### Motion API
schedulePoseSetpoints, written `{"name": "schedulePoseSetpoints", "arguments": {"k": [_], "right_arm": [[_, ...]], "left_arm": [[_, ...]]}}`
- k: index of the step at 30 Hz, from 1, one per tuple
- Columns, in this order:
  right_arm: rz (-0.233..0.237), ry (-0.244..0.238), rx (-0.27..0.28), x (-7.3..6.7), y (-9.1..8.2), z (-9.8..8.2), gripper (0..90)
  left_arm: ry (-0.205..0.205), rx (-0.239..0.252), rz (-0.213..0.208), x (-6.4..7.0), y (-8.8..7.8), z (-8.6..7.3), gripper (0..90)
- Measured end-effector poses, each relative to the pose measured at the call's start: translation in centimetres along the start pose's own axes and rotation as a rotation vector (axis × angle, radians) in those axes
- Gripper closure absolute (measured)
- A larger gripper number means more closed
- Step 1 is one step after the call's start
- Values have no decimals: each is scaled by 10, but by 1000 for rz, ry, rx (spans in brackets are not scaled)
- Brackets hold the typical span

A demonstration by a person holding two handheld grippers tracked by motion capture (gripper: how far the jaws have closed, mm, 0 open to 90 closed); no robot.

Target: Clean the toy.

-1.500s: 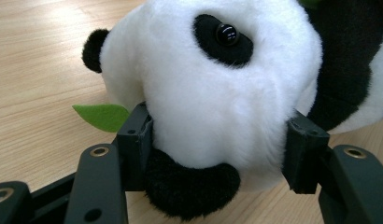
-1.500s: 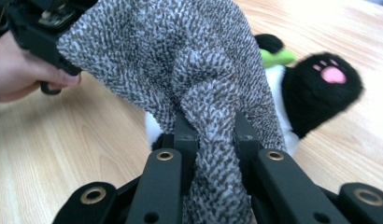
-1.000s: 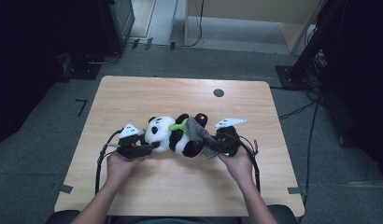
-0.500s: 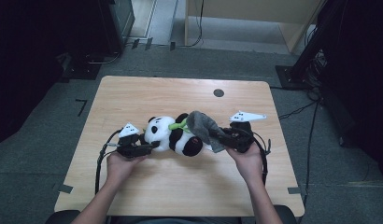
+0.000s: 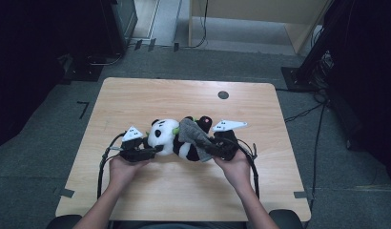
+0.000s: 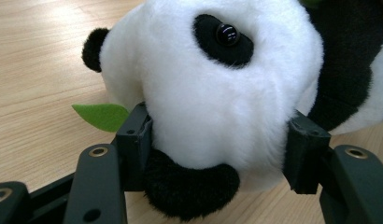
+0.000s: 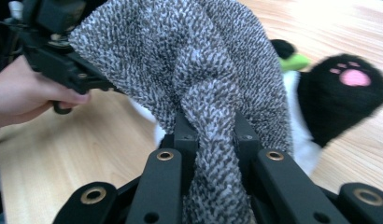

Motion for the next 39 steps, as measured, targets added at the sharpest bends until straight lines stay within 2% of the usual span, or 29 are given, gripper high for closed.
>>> {"name": "schedulePoseSetpoints", "arguments": {"k": [3,6,13,16,19,22,24,28,31,33,36,39], "right_arm": [[-52,26,-27,16,0,-7,792],[-38,64,-68,23,3,-18,793],[-45,80,-123,36,8,-31,791],[-81,72,-169,45,9,-38,790],[-93,102,-211,54,8,-46,789],[-111,114,-233,63,6,-50,789],[-141,115,-242,70,2,-51,789],[-191,154,-225,86,-12,-51,790],[-177,181,-158,89,-25,-43,790],[-167,184,-113,86,-34,-34,790],[-158,156,-68,77,-43,-21,790],[-135,122,-35,61,-47,-6,790]], "left_arm": [[2,-1,-2,0,0,0,387],[4,-3,-2,-1,0,0,387],[-9,-3,-11,-1,0,0,386],[-13,-5,-15,-1,0,0,386],[-19,-2,-18,-2,0,1,386],[-25,-3,-19,-2,-1,1,386],[-28,-2,-23,-3,-1,2,386],[-39,0,-30,-3,-2,2,385],[-39,-1,-28,-2,-2,3,386],[-39,-1,-28,-2,-2,3,386],[-32,-4,-21,-1,-2,3,386],[-31,-5,-17,0,-2,3,385]]}}
Point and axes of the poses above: each handheld gripper's, and its own axes: y roughly forward along the jaws, z roughly out of its top, x roughly to its right, the point moved 9 cm from there along y, roughly forward along the jaws, and after that the axes turned 4 degrees about -z, right-handed, at the moved point
